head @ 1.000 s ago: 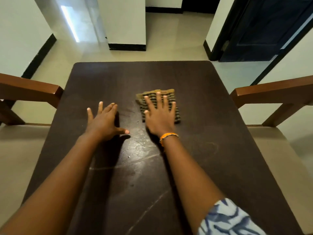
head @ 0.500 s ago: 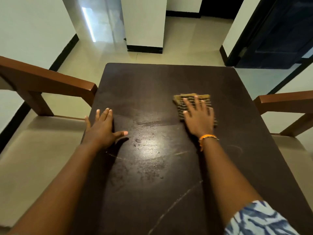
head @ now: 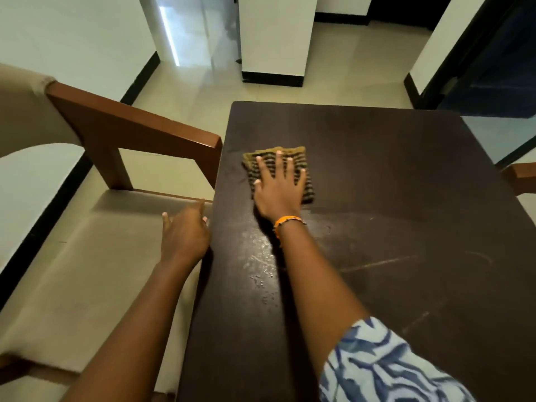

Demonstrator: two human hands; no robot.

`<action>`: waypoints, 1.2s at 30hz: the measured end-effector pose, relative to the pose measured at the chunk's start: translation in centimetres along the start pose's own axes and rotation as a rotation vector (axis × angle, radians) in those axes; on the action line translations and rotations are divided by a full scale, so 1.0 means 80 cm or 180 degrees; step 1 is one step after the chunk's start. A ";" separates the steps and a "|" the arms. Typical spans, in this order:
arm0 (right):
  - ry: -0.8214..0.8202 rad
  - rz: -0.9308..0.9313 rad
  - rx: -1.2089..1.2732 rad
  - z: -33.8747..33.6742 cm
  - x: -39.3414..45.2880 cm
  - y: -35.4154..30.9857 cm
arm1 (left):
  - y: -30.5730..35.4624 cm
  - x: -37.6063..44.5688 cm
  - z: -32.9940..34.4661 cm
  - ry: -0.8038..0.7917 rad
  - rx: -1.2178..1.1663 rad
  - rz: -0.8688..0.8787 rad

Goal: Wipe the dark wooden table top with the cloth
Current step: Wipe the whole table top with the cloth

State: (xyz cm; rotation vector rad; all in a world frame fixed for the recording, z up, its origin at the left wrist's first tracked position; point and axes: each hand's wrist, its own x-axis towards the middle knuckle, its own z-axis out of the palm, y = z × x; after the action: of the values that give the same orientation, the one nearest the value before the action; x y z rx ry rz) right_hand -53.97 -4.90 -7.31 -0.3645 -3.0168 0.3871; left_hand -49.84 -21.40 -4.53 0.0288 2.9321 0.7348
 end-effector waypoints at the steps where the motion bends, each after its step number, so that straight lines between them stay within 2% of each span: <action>1: -0.0049 -0.0143 0.0007 0.008 0.001 -0.028 | -0.007 0.000 -0.003 -0.0040 -0.0107 -0.0012; 4: -0.0226 -0.0486 0.0058 0.023 -0.001 -0.078 | -0.021 -0.001 -0.008 -0.0112 -0.0267 -0.0027; 8: -0.0394 -0.1046 -0.0008 0.017 -0.001 -0.050 | -0.021 -0.006 -0.010 -0.0162 -0.0703 -0.0037; 9: -0.0388 -0.1010 -0.0008 0.012 0.003 -0.034 | -0.019 -0.005 -0.011 -0.0195 -0.0766 -0.0006; 13: -0.0063 -0.0244 -0.0095 -0.007 0.016 0.036 | -0.014 0.002 -0.008 -0.0130 -0.0745 0.0021; 16: -0.0185 -0.0084 -0.0193 -0.014 0.020 0.060 | -0.019 0.002 -0.001 0.0055 -0.0712 -0.0150; 20: -0.0316 -0.0378 -0.0251 -0.008 0.038 0.041 | -0.028 0.010 0.005 -0.0035 -0.1147 -0.0455; 23: -0.0322 -0.0726 -0.0281 0.004 0.067 -0.002 | -0.026 0.015 0.007 0.0019 -0.0871 -0.0578; 26: -0.0389 -0.0708 -0.0314 0.011 0.100 -0.035 | -0.017 0.011 0.008 0.0060 -0.0657 -0.0567; 29: -0.0551 -0.0625 -0.0333 0.014 0.119 -0.039 | -0.021 0.009 0.010 -0.0006 -0.0868 -0.0610; 32: -0.0584 -0.0689 -0.0340 0.013 0.103 -0.039 | -0.030 0.008 0.012 -0.0145 -0.1153 -0.0665; 36: -0.0494 -0.0842 -0.0228 0.017 0.039 -0.045 | -0.036 0.006 0.013 -0.0372 -0.1122 -0.0855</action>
State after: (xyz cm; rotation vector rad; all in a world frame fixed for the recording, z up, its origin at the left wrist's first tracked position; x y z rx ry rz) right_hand -57.94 -7.84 -7.53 0.0655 -3.1769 0.2989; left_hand -50.16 -23.41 -6.86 -0.3333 2.5841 1.1420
